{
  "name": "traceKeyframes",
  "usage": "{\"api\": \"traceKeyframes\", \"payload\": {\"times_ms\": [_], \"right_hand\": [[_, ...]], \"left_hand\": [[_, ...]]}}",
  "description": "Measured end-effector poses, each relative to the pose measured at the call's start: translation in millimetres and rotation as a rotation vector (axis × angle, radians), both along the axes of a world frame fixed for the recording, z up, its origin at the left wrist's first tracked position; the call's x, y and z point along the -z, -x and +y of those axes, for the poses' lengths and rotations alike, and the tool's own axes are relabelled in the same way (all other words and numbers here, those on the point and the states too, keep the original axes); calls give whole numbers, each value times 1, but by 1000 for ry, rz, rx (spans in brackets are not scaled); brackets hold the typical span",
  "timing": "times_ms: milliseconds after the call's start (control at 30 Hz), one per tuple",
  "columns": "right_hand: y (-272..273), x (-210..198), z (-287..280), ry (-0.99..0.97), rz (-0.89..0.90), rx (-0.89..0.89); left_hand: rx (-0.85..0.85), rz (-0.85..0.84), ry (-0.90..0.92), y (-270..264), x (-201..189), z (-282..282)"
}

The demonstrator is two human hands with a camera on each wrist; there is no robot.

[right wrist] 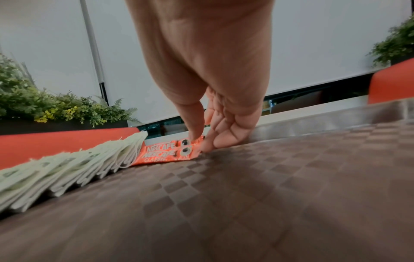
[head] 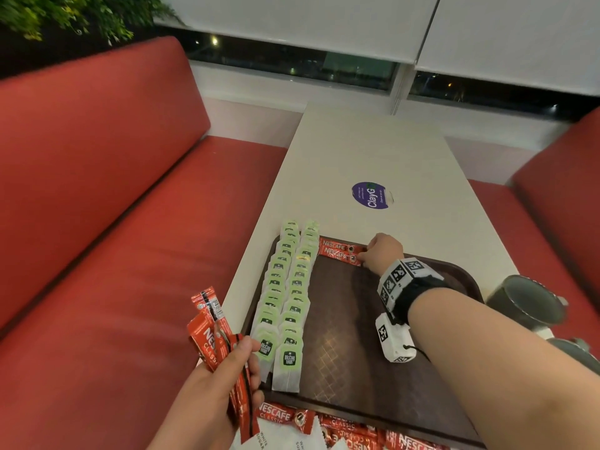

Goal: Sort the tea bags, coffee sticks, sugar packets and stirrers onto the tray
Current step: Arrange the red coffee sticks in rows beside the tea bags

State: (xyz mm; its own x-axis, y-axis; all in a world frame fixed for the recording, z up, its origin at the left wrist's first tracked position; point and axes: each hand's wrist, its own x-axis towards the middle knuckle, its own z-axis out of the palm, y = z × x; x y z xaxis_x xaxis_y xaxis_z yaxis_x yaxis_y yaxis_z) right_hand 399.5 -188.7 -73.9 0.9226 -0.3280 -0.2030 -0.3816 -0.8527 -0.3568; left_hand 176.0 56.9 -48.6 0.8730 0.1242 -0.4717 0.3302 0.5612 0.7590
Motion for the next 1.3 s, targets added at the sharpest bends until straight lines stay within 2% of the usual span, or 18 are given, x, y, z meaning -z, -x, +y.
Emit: {"api": "traceKeyframes", "payload": {"times_ms": [100,167,233,333,400,500,600,767,867,933,1000,1067,1100,1167,1300], "right_hand": [[9,-9,4,-81,-87,6],[27,-25,17,-247,-203,-39],[60,-50,39,-397,-237,-202],[123,-85,69,-499,-155,-524],[156,-96,79,-561,-135,-617],[180,-100,83,-699,-143,-628],[188,-101,81,-655,-87,-664],[201,-100,65,-754,-25,-607],[214,-103,56,-825,-85,-540],[226,-109,50,-943,-228,-491],[241,-113,42,-860,-522,-614],[255,-112,32,-563,-747,-866],[261,-109,27,-427,-799,-969],[271,-104,19,-276,-848,-1089],[279,-89,9,-101,-912,-1138]], "left_hand": [[47,-21,53,2,-10,1],[105,-27,74,3,-15,1],[150,-29,77,2,-21,0],[164,-27,105,-2,-31,-3],[195,-42,116,-4,-34,-6],[301,-45,88,-1,-40,-12],[412,-38,42,6,-43,-18],[503,-29,-8,20,-52,-22],[490,-16,-12,25,-53,-21],[486,-4,-26,26,-53,-19],[493,19,-34,26,-54,-16],[501,24,-7,25,-57,-13],[501,15,9,24,-60,-11],[512,-32,9,23,-65,-6],[539,-128,-112,22,-71,-2]]}}
